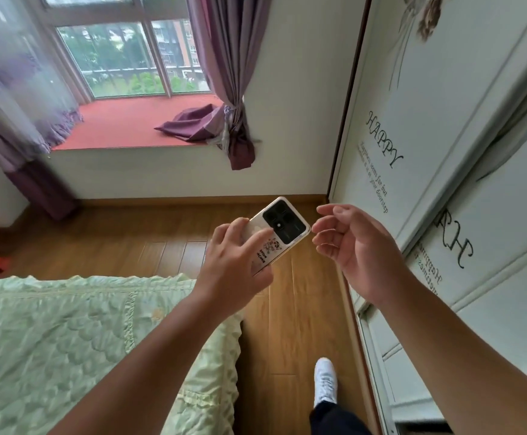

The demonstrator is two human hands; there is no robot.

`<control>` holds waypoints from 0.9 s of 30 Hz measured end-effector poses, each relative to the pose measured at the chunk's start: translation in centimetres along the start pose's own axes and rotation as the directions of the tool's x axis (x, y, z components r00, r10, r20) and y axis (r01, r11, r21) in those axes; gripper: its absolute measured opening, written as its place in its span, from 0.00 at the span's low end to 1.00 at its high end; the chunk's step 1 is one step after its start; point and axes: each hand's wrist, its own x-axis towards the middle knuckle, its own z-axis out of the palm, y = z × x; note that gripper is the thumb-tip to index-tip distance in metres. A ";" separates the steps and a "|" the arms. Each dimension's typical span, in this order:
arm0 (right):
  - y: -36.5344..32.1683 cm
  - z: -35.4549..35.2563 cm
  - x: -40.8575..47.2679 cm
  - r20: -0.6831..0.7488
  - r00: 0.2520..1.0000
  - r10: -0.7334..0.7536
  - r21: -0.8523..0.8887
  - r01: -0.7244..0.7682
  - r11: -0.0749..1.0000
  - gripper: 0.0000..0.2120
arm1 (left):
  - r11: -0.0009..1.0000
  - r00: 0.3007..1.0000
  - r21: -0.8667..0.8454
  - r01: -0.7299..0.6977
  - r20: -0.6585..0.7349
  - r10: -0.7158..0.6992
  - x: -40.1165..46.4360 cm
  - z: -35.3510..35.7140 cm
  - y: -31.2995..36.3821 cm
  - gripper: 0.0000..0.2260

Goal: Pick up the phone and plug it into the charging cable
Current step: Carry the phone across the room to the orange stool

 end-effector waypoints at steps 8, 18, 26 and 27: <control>-0.8 -2.9 13.0 0.077 0.997 0.027 0.058 -0.031 0.998 0.13 | 0.998 0.999 0.041 0.048 -0.007 -0.048 10.8 4.3 -3.2 0.26; -5.6 -5.7 28.8 0.171 0.985 0.039 0.140 -0.063 0.988 0.14 | 0.991 0.993 0.089 0.102 -0.065 -0.097 25.3 6.7 -5.7 0.26; -5.4 -3.5 38.2 0.268 0.962 0.053 0.117 -0.087 0.989 0.13 | 0.985 0.983 0.106 0.133 -0.140 -0.118 31.4 7.6 -11.1 0.27; -5.2 -3.1 39.6 0.272 0.961 0.057 0.117 -0.092 0.989 0.13 | 0.984 0.981 0.103 0.145 -0.147 -0.129 32.1 7.8 -12.2 0.27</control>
